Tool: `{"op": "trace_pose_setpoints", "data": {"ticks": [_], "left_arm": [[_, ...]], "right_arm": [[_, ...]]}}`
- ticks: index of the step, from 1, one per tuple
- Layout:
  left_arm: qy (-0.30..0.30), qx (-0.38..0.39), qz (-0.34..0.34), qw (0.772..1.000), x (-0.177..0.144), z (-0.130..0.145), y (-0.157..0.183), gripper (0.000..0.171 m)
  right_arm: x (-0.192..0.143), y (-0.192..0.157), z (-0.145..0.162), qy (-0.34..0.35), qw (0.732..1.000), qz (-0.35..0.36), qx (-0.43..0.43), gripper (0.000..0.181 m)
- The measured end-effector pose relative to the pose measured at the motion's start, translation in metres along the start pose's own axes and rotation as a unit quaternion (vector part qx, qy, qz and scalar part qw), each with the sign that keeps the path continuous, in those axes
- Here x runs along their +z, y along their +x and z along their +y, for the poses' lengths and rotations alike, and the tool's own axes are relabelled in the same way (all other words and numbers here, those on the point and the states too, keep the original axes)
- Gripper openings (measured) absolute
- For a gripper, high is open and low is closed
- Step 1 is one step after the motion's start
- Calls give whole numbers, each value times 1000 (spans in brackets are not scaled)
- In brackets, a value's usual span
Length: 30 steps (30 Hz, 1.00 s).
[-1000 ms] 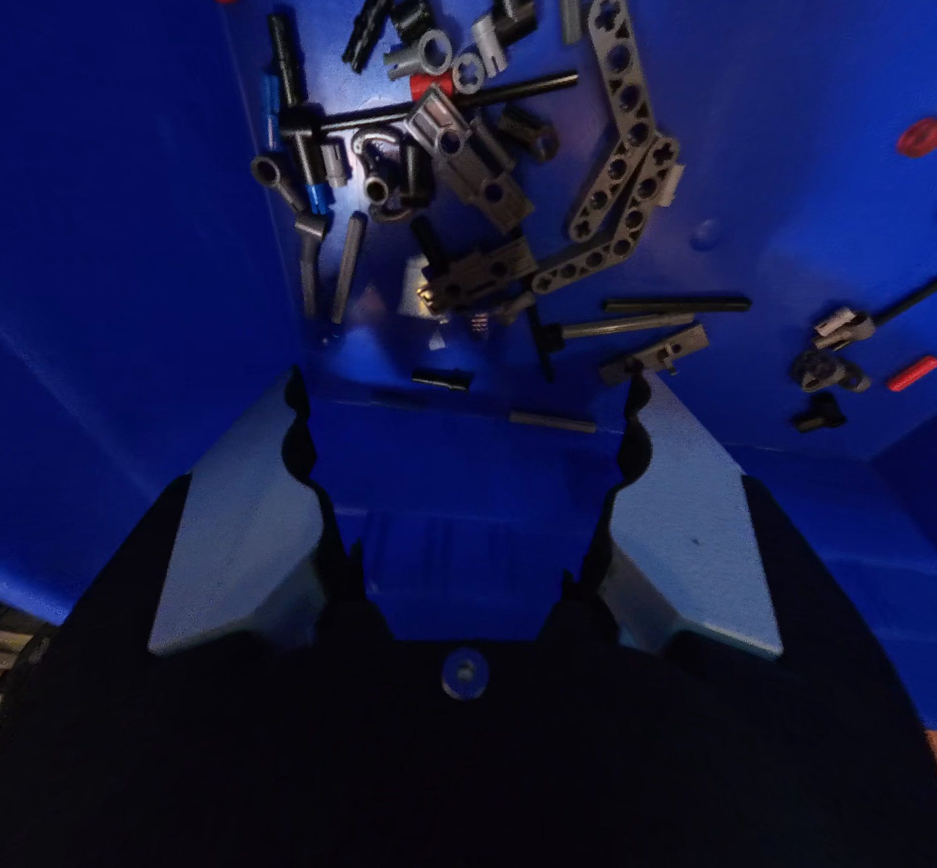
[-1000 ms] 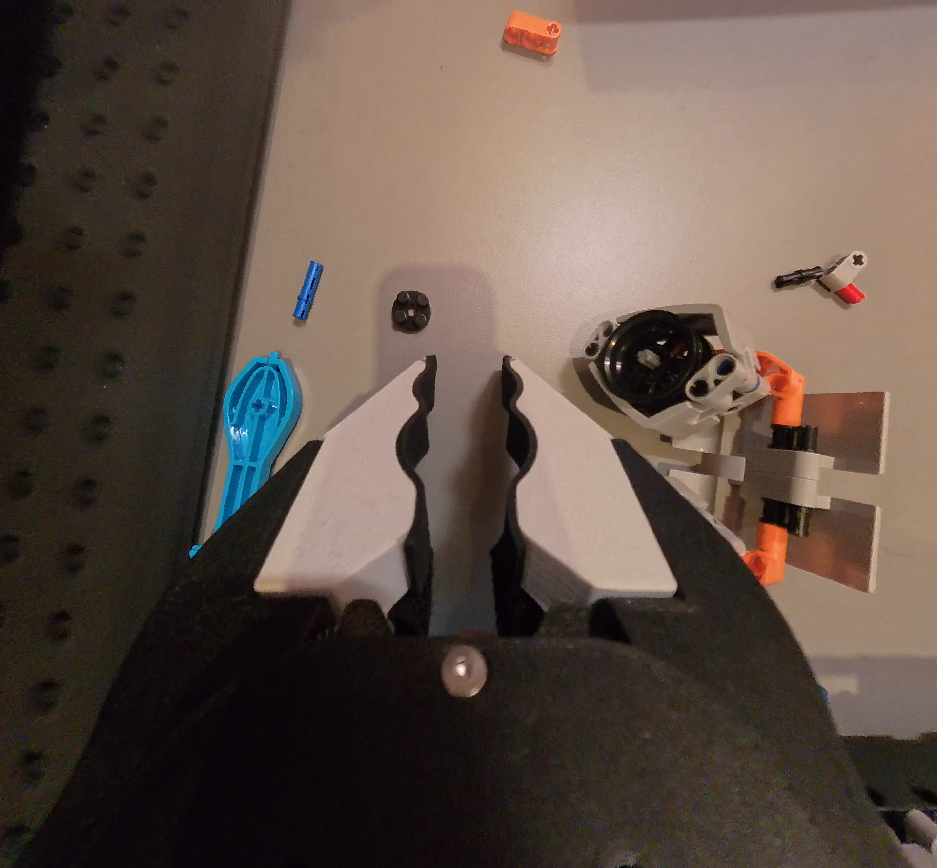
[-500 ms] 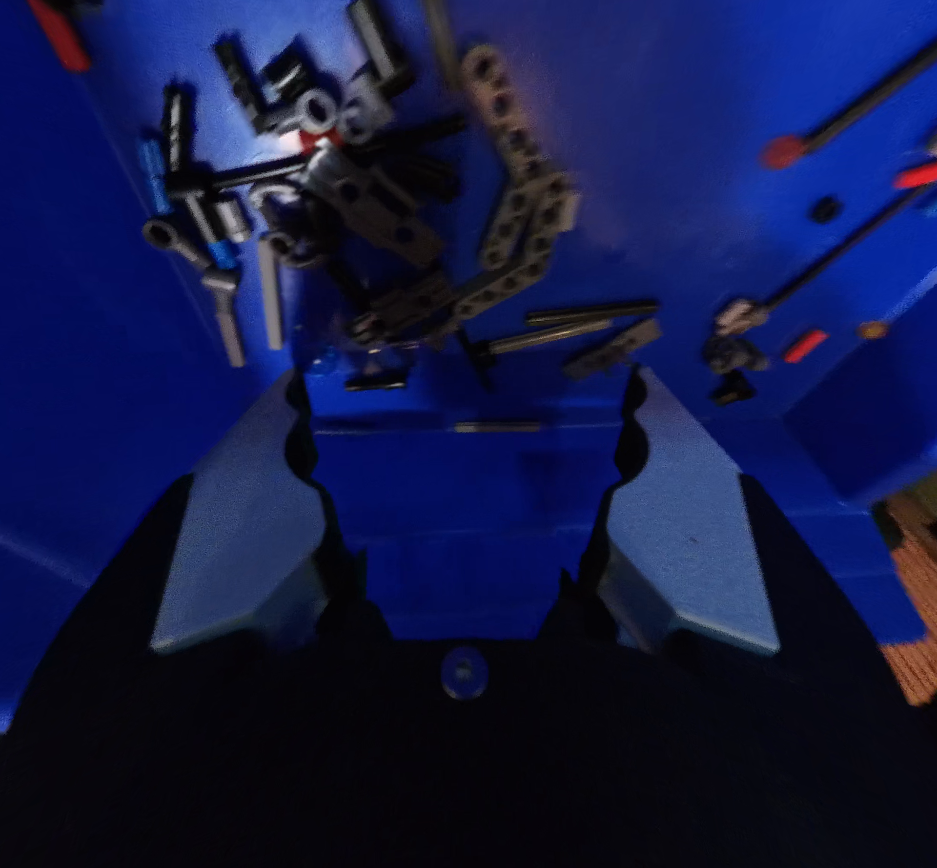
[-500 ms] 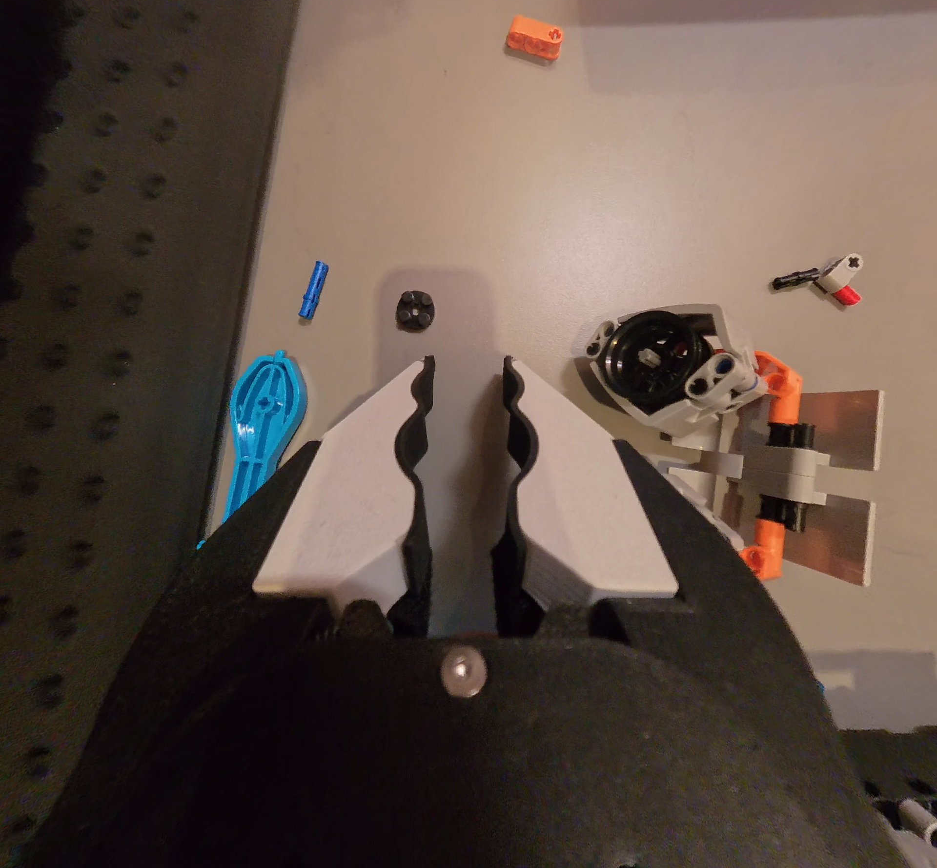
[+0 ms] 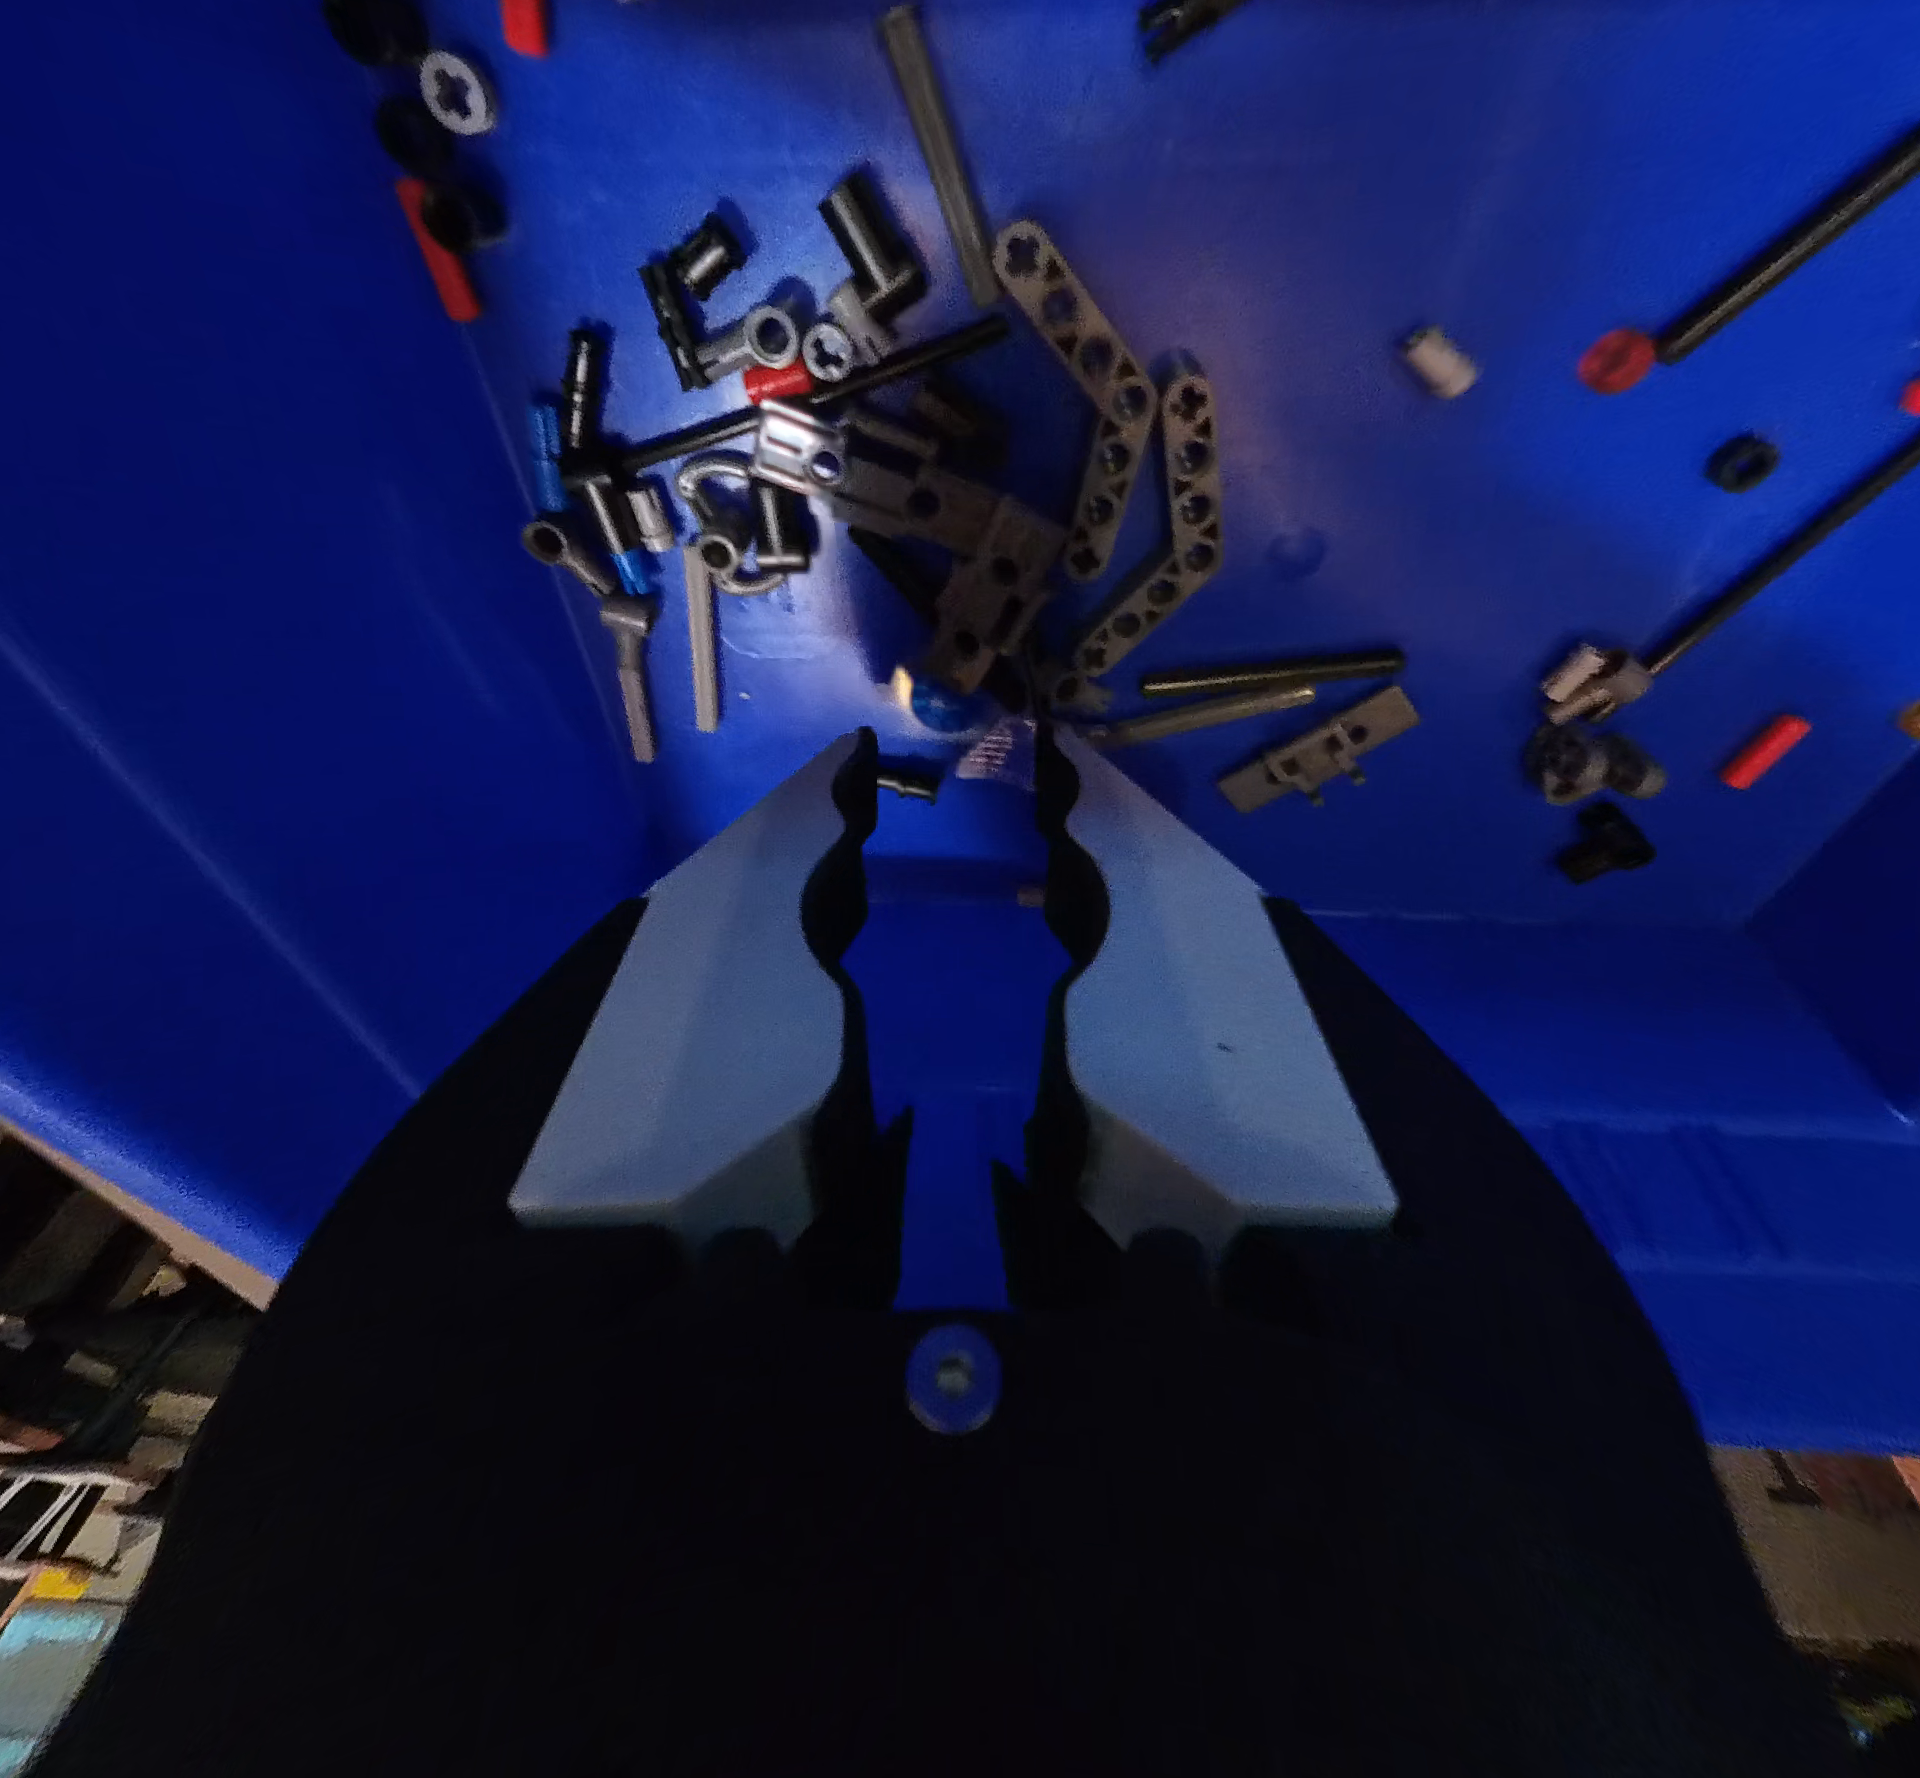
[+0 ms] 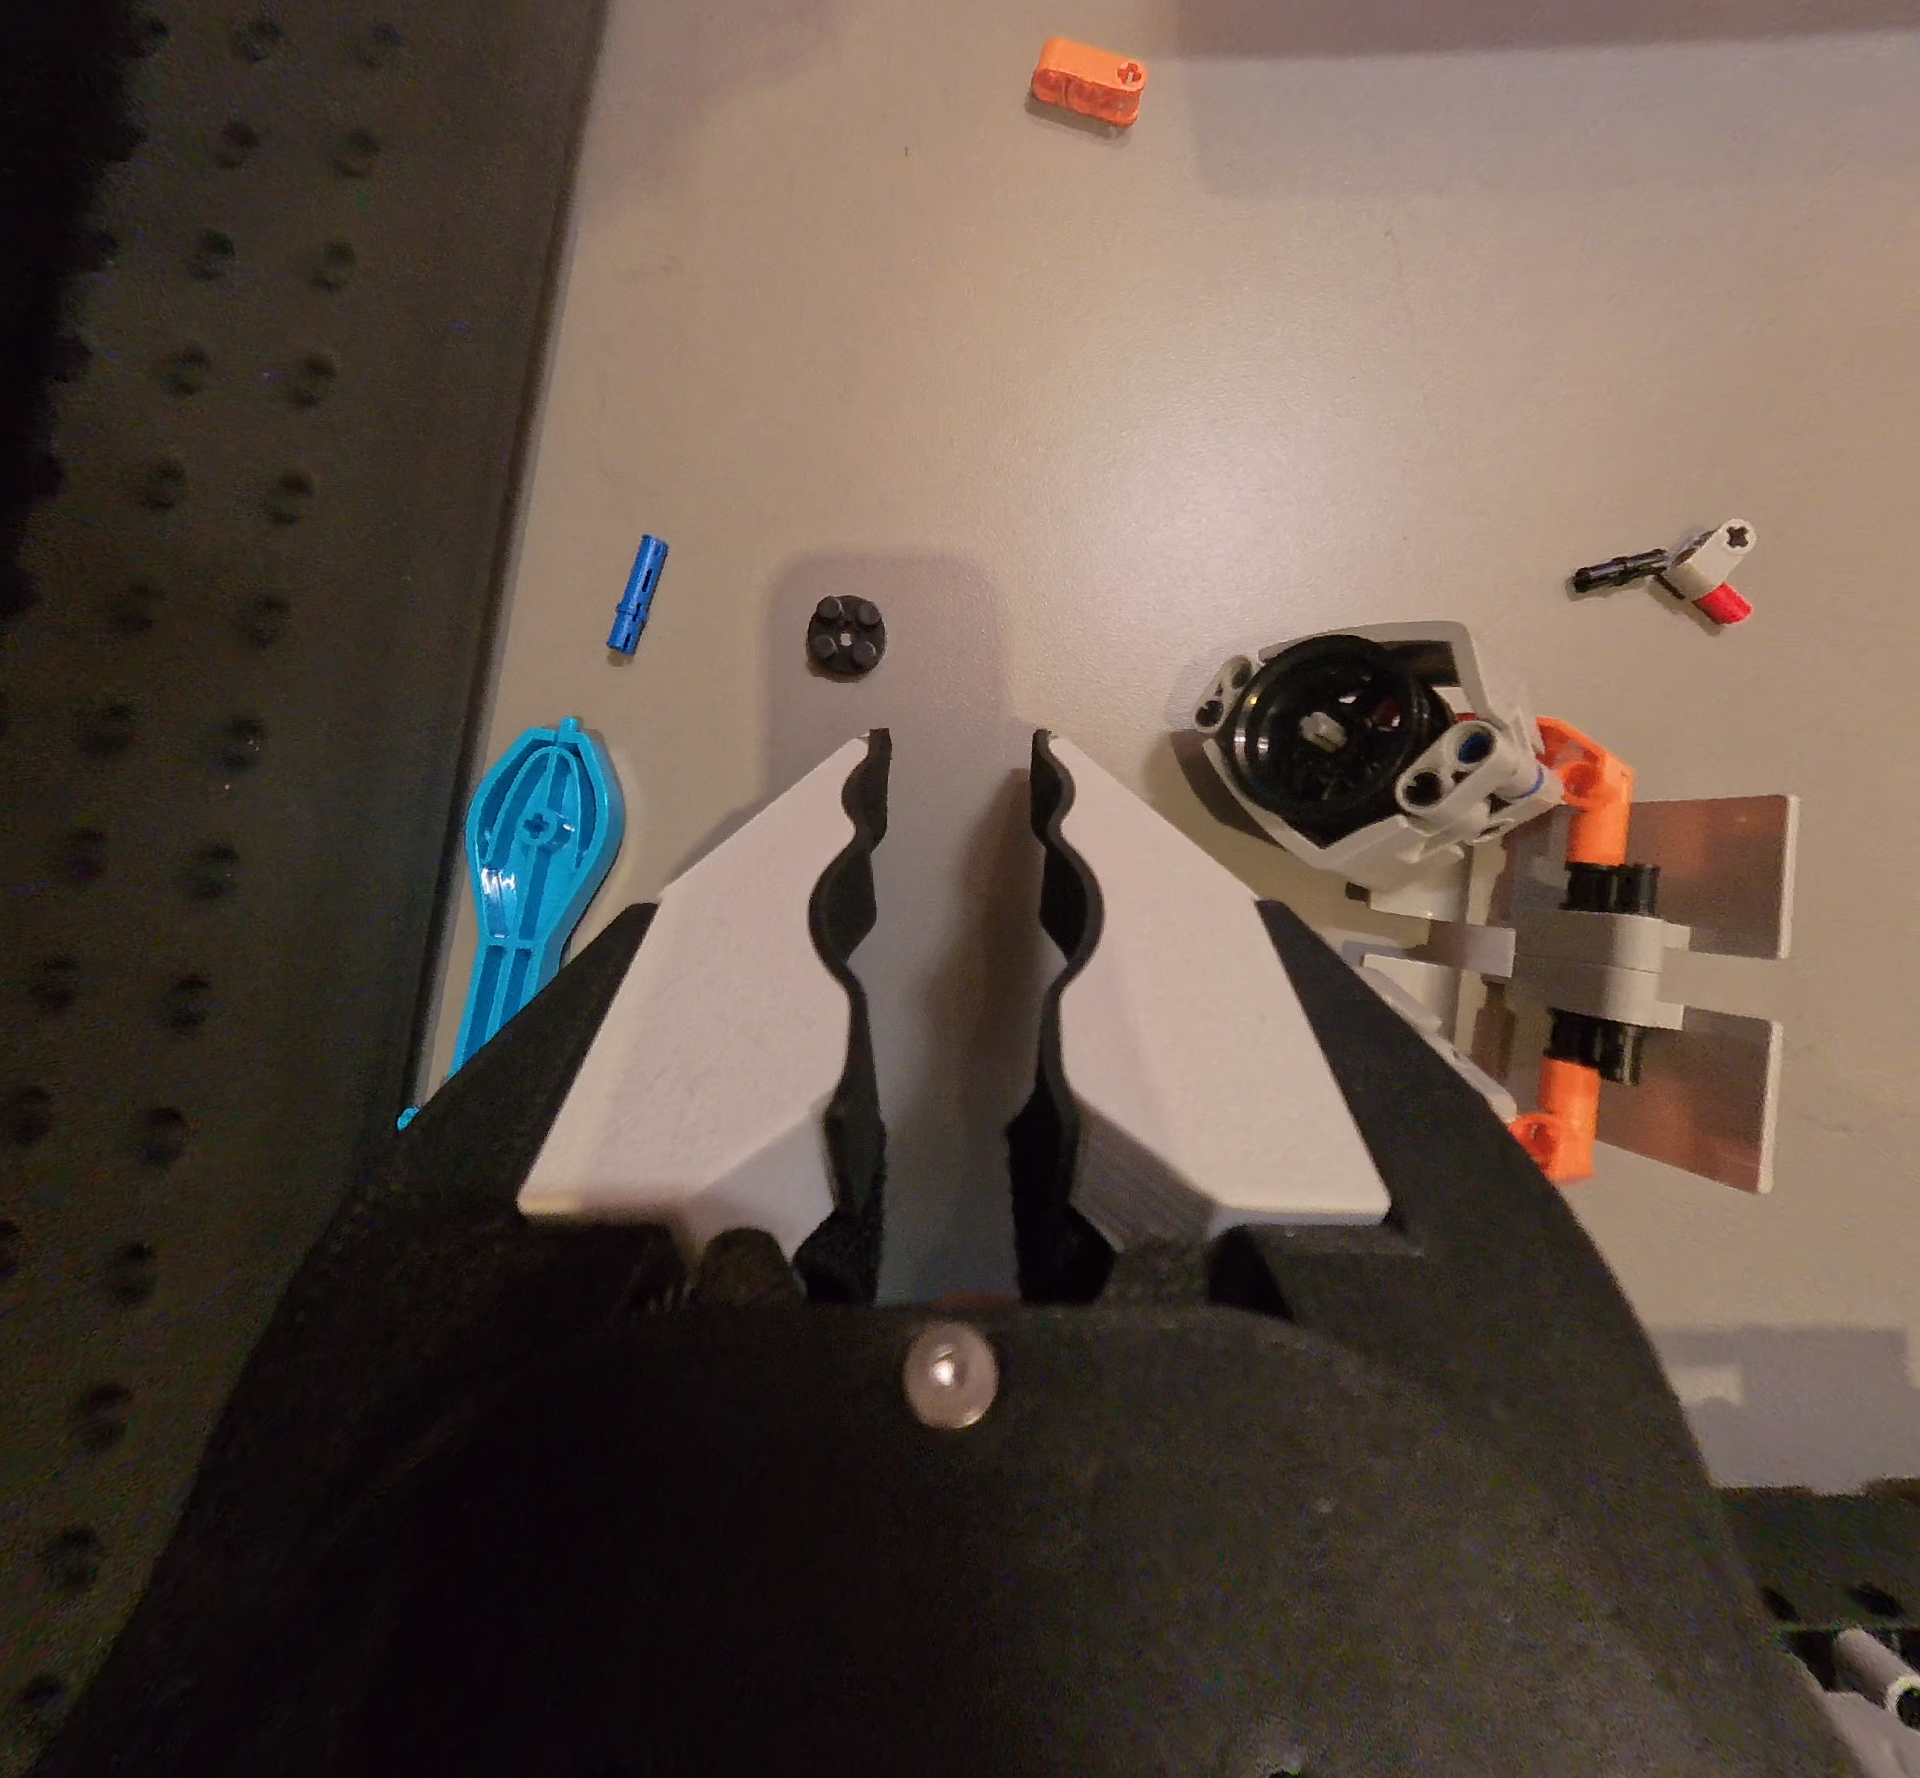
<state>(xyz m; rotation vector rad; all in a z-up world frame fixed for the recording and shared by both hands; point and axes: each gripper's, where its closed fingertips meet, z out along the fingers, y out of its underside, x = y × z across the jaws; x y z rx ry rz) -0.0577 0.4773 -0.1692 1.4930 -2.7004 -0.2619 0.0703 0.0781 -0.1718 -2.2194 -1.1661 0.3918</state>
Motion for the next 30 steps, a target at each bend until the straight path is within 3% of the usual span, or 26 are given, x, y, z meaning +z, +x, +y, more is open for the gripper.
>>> {"op": "trace_pose_setpoints", "data": {"ticks": [14,20,25,30], "left_arm": [[-8,-9,27,1000,11,-2,-1,14],[8,-4,-5,1000,8,-2,-6,14],[32,-3,-41,999,-20,-1,2,14],[52,17,-61,997,-60,-9,35,14]], "right_arm": [[-2,0,-1,2,1000,2,-1,25],[-4,0,-2,3,1000,6,-4,24],[-7,1,-3,2,1000,12,-7,24],[-14,3,-4,-1,1000,28,-11,24]]}}
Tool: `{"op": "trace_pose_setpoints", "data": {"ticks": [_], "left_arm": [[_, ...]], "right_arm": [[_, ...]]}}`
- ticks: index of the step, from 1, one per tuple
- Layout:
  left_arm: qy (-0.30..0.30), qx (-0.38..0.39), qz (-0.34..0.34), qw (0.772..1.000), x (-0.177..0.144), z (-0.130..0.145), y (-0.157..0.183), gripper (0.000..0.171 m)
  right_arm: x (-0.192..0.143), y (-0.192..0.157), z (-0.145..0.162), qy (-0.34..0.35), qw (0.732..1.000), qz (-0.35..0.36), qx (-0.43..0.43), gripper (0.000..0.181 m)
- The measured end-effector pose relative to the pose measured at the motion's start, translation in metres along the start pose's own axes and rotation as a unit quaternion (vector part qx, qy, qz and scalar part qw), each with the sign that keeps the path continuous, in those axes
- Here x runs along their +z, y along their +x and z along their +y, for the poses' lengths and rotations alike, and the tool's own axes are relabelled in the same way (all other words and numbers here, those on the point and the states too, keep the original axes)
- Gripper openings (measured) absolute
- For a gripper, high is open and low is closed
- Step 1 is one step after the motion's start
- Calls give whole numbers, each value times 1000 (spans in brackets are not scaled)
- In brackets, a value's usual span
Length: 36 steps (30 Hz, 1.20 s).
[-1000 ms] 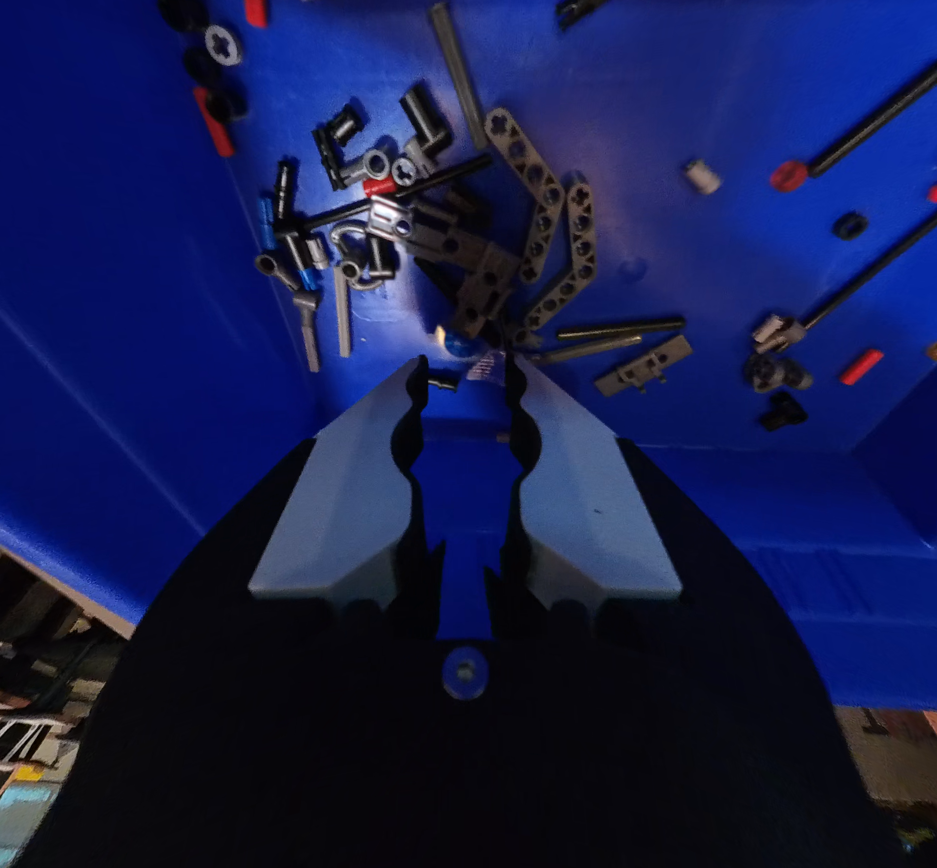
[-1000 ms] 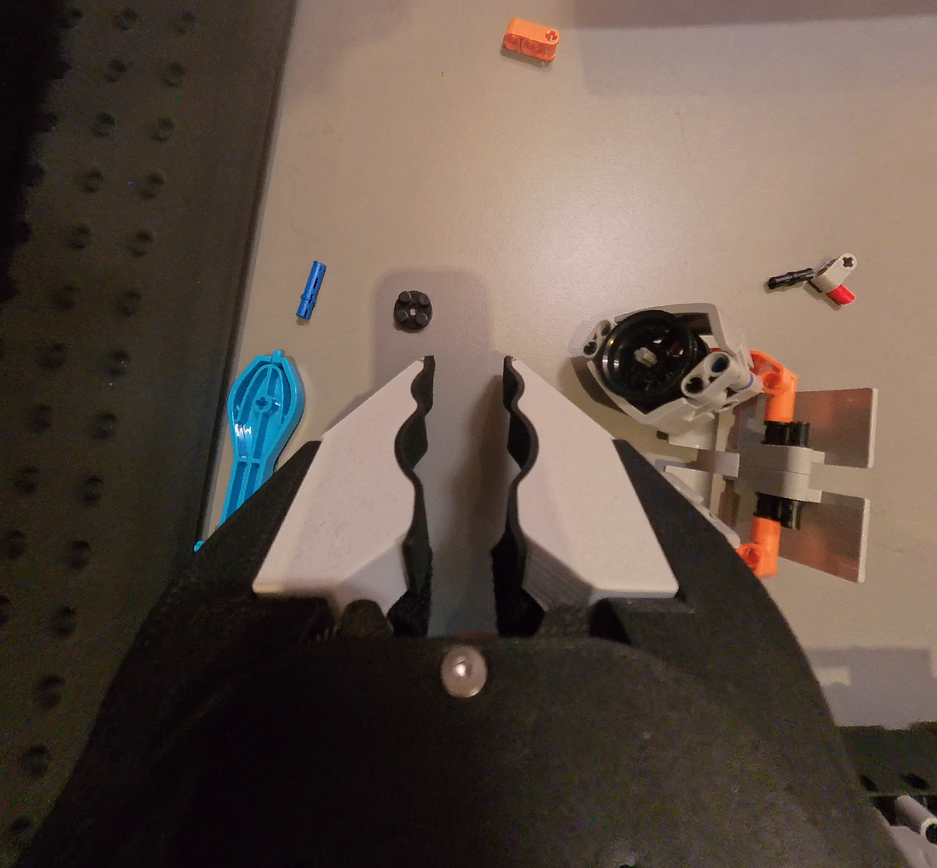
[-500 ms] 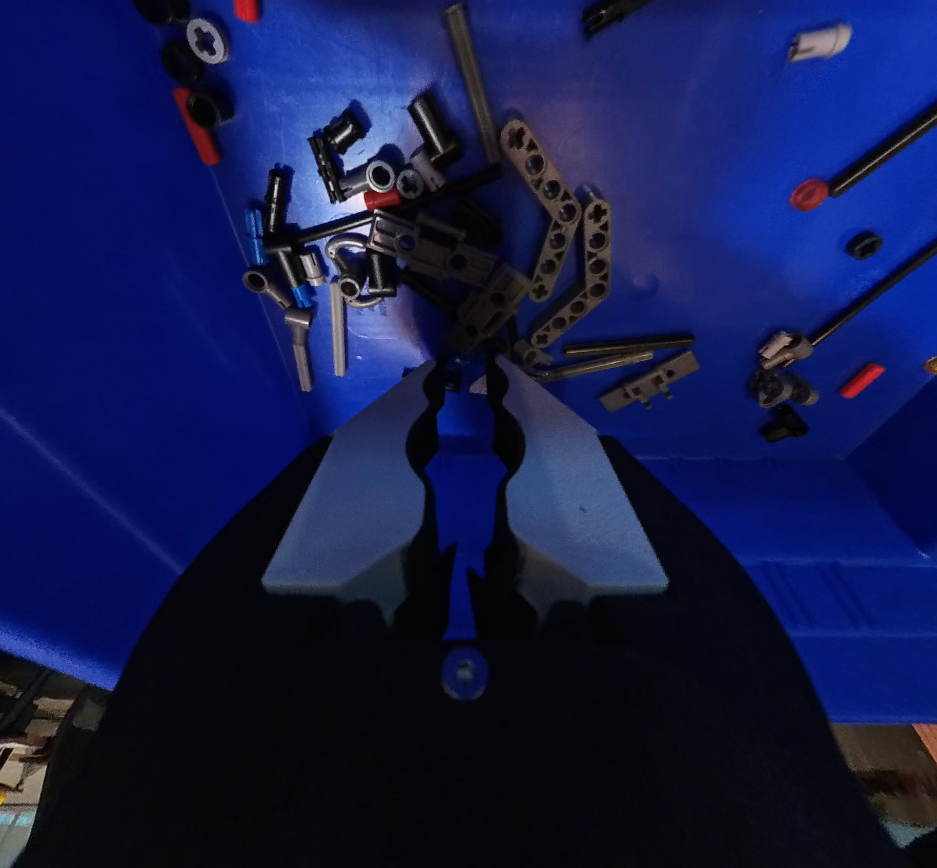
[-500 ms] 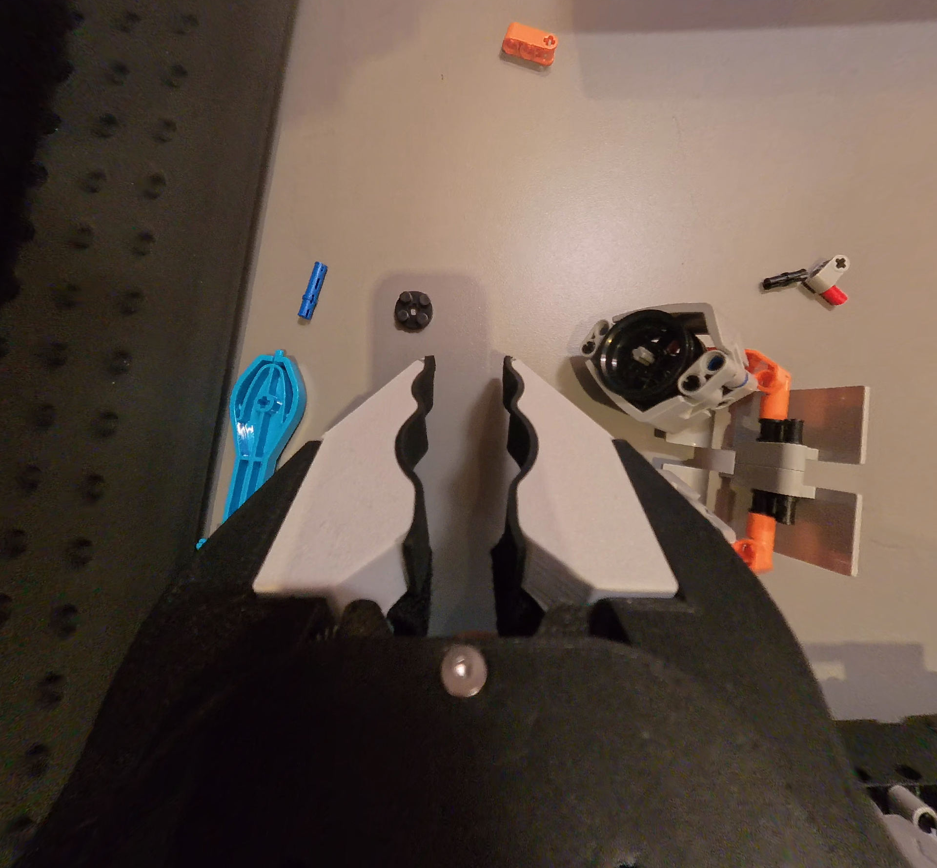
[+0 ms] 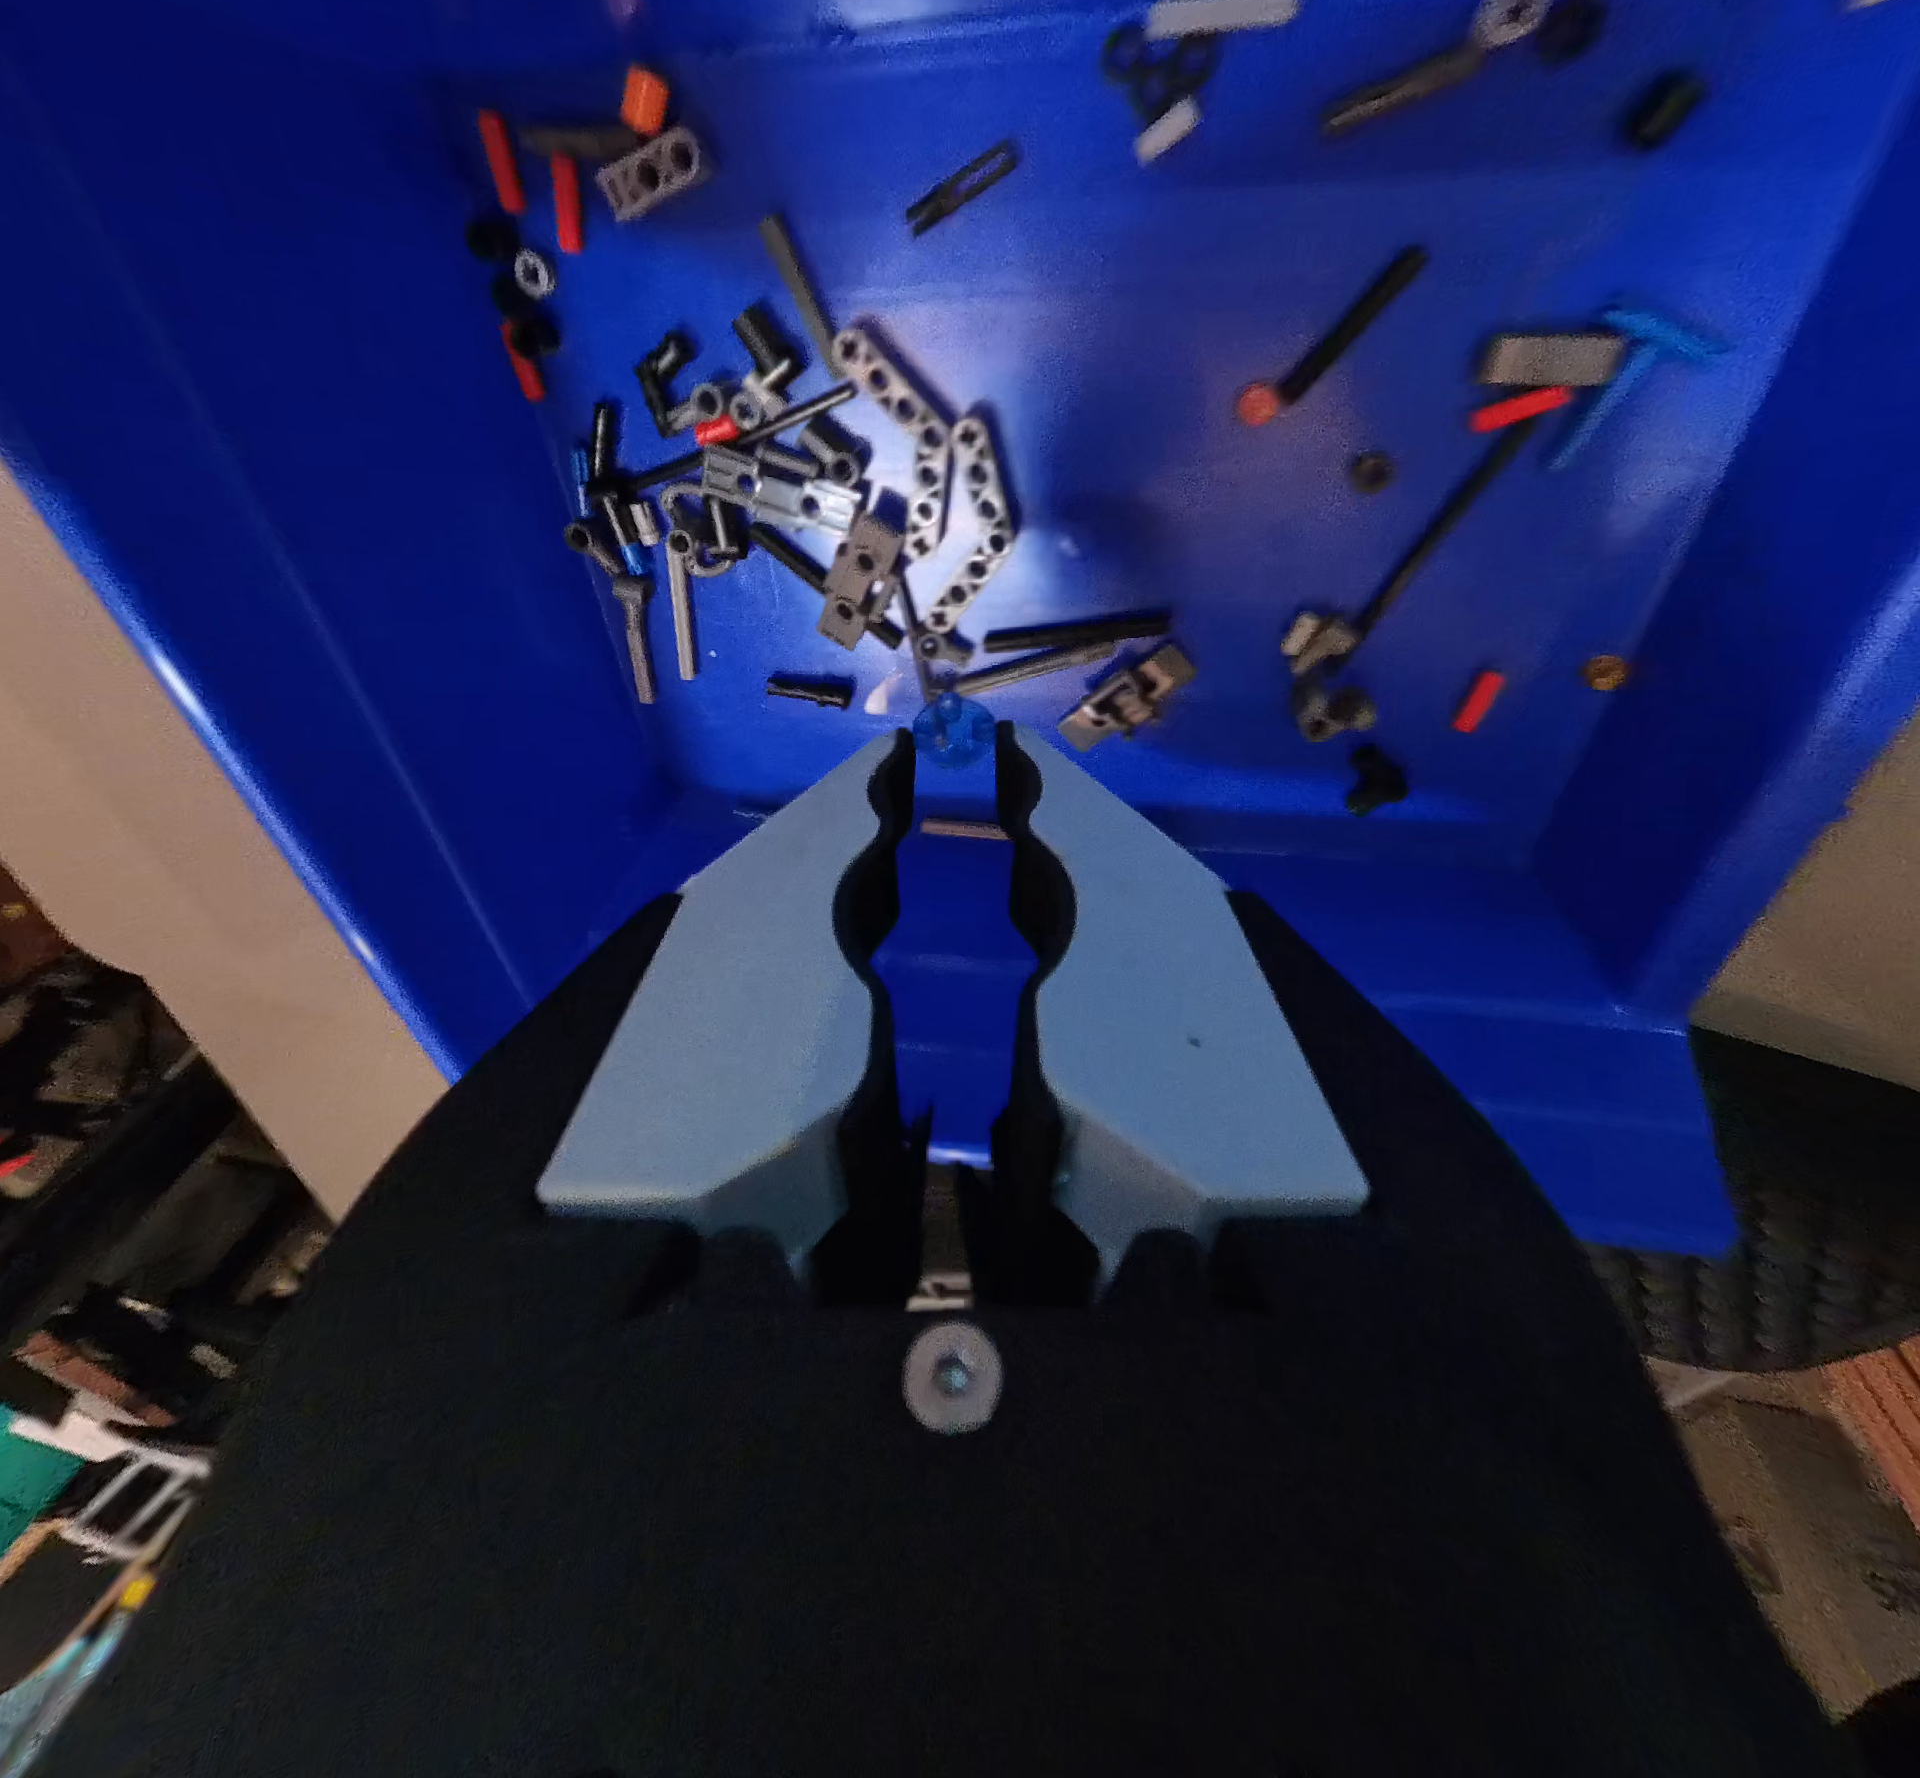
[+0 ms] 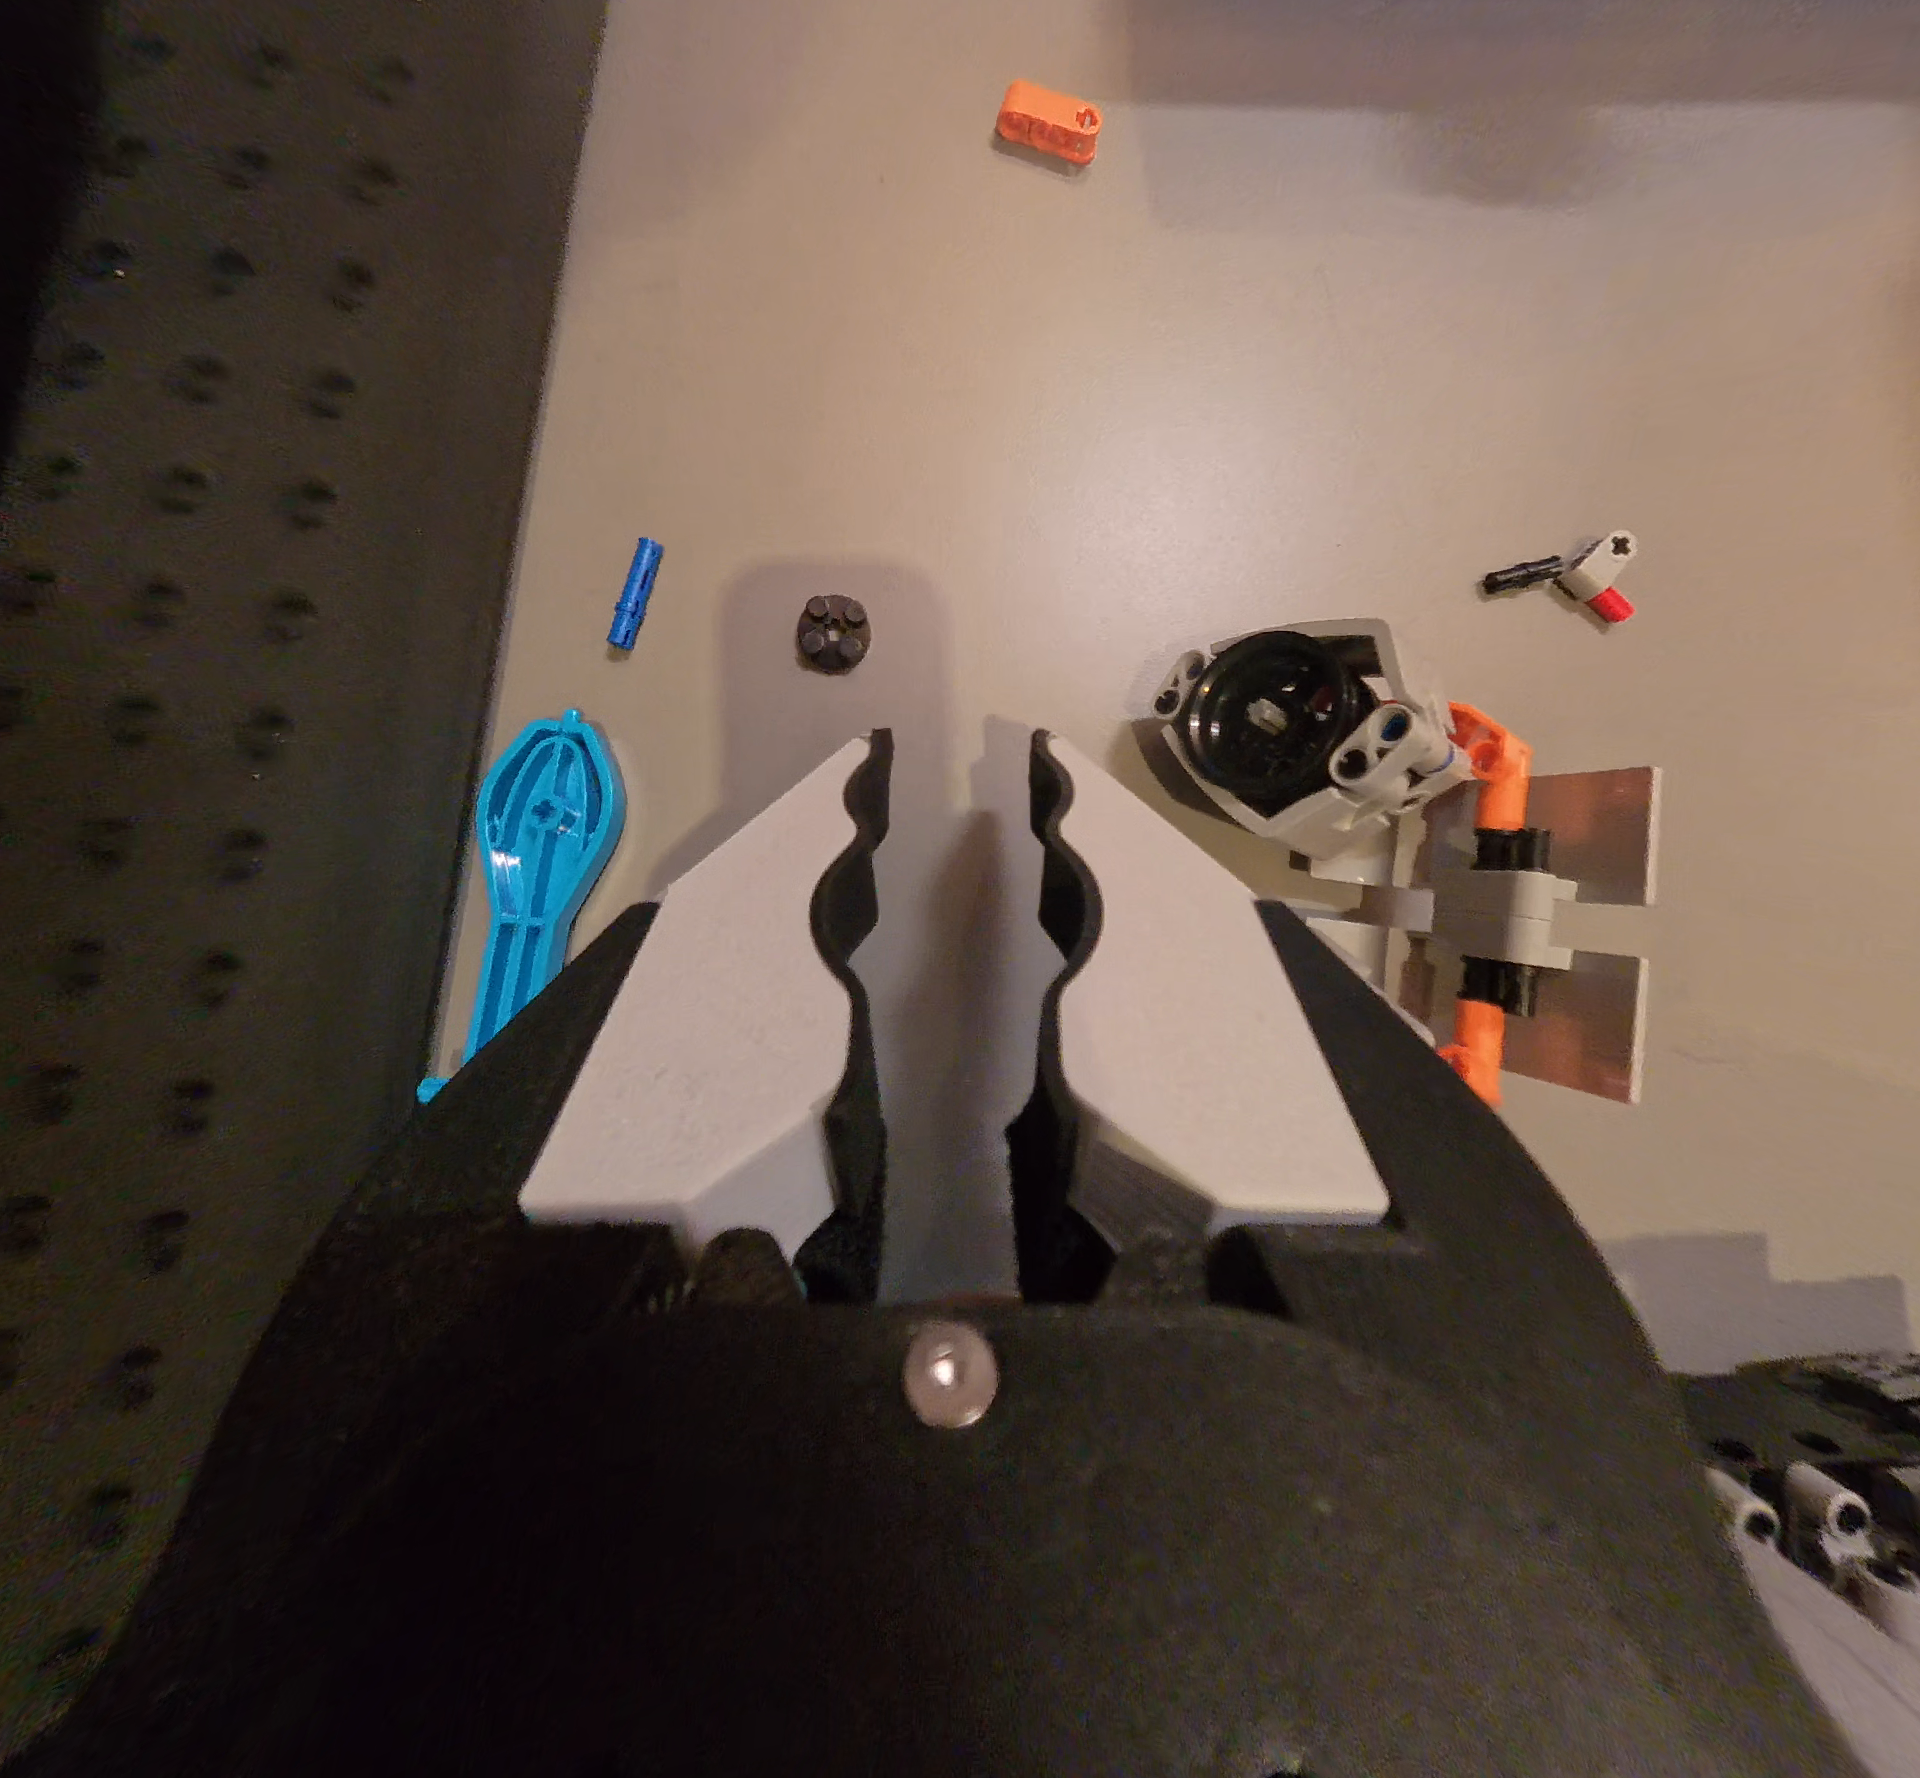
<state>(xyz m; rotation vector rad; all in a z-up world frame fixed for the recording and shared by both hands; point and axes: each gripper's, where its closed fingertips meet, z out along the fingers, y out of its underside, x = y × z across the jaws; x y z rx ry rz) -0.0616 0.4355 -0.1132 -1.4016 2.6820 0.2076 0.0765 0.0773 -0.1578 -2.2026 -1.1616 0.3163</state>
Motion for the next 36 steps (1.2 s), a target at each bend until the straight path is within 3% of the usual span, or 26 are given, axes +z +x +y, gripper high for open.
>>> {"op": "trace_pose_setpoints", "data": {"ticks": [4,10,16,19,27,36], "left_arm": [[39,45,-21,998,-33,-41,34,14],[111,150,-33,982,-65,-140,124,13],[157,224,-15,962,-46,-231,209,12],[174,247,-18,953,-27,-261,232,13],[191,233,7,954,-3,-293,245,13],[164,224,28,960,5,-294,247,13]], "right_arm": [[-7,2,1,-9,1000,17,-7,24],[-21,11,9,-21,999,42,1,24],[-29,13,16,-35,998,51,4,24],[-32,13,15,-31,998,51,3,24],[-31,10,13,-30,998,47,-3,23],[-31,7,11,-30,998,46,-11,23]]}}
